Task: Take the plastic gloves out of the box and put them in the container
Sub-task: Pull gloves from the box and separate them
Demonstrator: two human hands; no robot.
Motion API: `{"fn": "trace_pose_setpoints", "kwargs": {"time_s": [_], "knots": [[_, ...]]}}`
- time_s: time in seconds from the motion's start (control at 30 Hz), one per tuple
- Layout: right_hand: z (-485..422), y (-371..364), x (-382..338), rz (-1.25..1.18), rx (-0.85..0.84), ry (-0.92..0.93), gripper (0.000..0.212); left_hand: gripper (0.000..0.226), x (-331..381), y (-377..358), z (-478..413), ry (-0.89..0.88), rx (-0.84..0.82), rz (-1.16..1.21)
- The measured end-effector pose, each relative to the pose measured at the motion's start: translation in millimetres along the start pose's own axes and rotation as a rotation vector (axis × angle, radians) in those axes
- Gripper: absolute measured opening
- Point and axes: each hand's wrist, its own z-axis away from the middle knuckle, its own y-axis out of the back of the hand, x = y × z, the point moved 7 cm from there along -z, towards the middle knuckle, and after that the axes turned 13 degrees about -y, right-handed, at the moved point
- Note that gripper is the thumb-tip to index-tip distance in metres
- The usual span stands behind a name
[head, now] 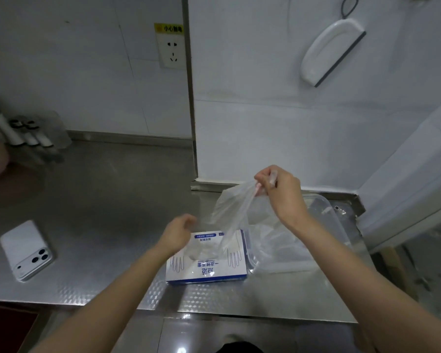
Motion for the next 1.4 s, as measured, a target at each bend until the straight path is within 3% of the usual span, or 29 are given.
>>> {"fn": "trace_pose_setpoints", "kwargs": {"time_s": [0.07,0.13,0.2,0.27,0.33,0.4,0.47,0.53,0.57,0.63,0.7,0.77,0.83,0.93,1.0,1.13,1.2,1.3,1.4], "knots": [[0,1,9,-0.015,-0.037,-0.038,0.016,0.027,25,16,-6,0.040,0.116,0.285],[-1,1,14,-0.017,-0.095,-0.064,0.015,0.036,56,10,-12,0.014,-0.023,0.426],[-2,3,15,-0.017,-0.125,-0.068,0.015,0.045,88,-2,-11,-0.055,-0.229,0.390],[-3,10,14,-0.003,-0.110,-0.060,0.015,0.056,101,-10,-12,-0.089,-0.298,0.407],[-2,18,16,0.013,-0.090,-0.055,0.011,0.057,104,-8,-15,-0.074,-0.216,0.512],[-2,23,29,0.035,-0.119,-0.081,0.007,0.036,107,-4,-21,-0.053,-0.117,0.599],[-3,23,52,0.085,-0.186,-0.169,0.005,0.019,113,1,-25,-0.076,-0.092,0.565],[-7,30,75,0.222,-0.194,-0.252,0.030,0.003,121,5,-30,-0.138,-0.121,0.438],[-9,37,78,0.338,-0.153,-0.227,0.043,0.008,126,6,-32,-0.180,-0.150,0.361],[-11,45,64,0.504,-0.095,-0.031,0.065,0.015,137,0,-38,-0.251,-0.258,0.187],[-1,33,35,0.551,-0.212,0.195,0.076,0.015,154,-10,-37,-0.319,-0.411,0.077],[5,14,21,0.535,-0.412,0.272,0.073,0.012,173,-23,-37,-0.389,-0.534,0.016],[0,6,22,0.464,-0.514,0.211,0.061,0.010,184,-27,-41,-0.424,-0.568,-0.055],[-15,19,35,0.479,-0.524,0.076,0.040,0.011,173,-17,-51,-0.333,-0.540,-0.090],[-25,34,36,0.564,-0.455,0.108,0.024,0.011,168,-5,-60,-0.330,-0.457,-0.093],[-38,78,2,0.480,-0.090,0.364,0.010,0.017,207,29,-71,-0.609,0.144,-0.183],[-28,100,-21,0.394,0.115,0.539,0.010,0.012,234,34,-57,-0.793,0.346,-0.141],[-9,113,-21,0.413,0.175,0.718,0.016,0.004,240,14,-42,-0.988,0.284,-0.156],[-6,104,27,0.541,-0.006,0.669,0.030,0.009,217,-28,-34,-1.073,0.081,-0.332]]}}
